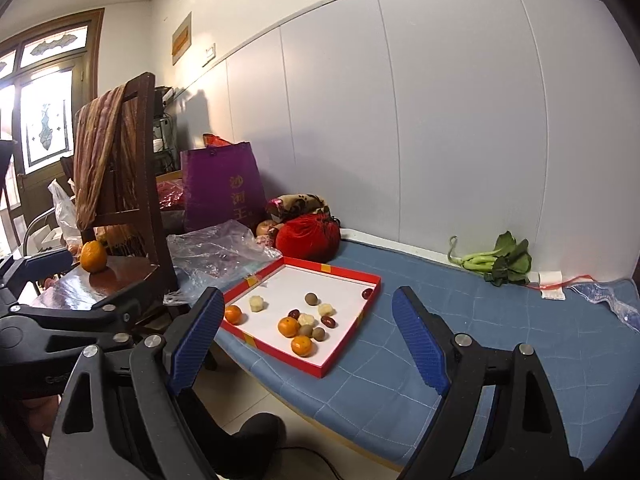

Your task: Organize fruits

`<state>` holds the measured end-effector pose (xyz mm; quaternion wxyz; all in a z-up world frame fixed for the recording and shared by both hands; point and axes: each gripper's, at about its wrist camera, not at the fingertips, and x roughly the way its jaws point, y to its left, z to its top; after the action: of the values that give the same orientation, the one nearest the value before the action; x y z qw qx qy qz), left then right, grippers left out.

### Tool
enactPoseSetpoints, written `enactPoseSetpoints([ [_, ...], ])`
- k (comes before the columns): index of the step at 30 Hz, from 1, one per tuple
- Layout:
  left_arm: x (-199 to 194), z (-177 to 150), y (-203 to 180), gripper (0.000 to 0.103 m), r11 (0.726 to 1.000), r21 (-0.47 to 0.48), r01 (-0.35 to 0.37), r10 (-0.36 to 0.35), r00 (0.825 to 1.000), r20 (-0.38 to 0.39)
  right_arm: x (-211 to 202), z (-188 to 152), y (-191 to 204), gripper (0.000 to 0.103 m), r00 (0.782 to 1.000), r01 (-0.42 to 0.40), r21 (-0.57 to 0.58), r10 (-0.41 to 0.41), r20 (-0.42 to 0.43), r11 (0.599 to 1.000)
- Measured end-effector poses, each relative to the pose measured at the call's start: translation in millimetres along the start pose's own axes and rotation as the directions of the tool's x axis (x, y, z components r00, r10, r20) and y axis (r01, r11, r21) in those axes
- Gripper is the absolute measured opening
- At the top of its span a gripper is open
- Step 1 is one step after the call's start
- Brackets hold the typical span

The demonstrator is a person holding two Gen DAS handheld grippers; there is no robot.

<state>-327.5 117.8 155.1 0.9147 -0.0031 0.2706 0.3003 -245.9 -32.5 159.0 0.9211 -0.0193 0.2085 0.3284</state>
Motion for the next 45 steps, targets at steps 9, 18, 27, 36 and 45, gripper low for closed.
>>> enactPoseSetpoints([
  [9,-6.2,-1.3,15.0,0.102,1.000,-0.029,-0.007,0.008,1.000,0.008,-1.3,-0.6,12.1,0.087,1.000,-0.004,-0.018,0.004,-0.015,1.000],
  [18,-17.8,0.1,26.2,0.102,0.998,-0.056,-0.010,0.012,1.000,0.027,-7.8,1.6,21.6,0.087,1.000,-0.016,-0.043,0.016,-0.003,0.999],
  [27,-29.7,2.4,29.7,0.102,0.998,-0.067,-0.016,0.020,0.999,0.045,-16.6,5.1,26.4,0.087,1.000,-0.012,-0.048,0.013,0.017,0.999],
  [36,-35.5,2.9,29.2,0.102,0.998,-0.065,-0.017,0.020,0.999,0.047,-20.9,7.2,29.5,0.087,1.000,-0.015,-0.048,0.016,0.026,0.999],
  [45,-37.4,3.2,28.4,0.102,0.998,-0.068,-0.011,0.014,0.999,0.046,-23.9,10.3,29.4,0.087,0.999,-0.015,-0.046,0.016,0.032,0.999],
])
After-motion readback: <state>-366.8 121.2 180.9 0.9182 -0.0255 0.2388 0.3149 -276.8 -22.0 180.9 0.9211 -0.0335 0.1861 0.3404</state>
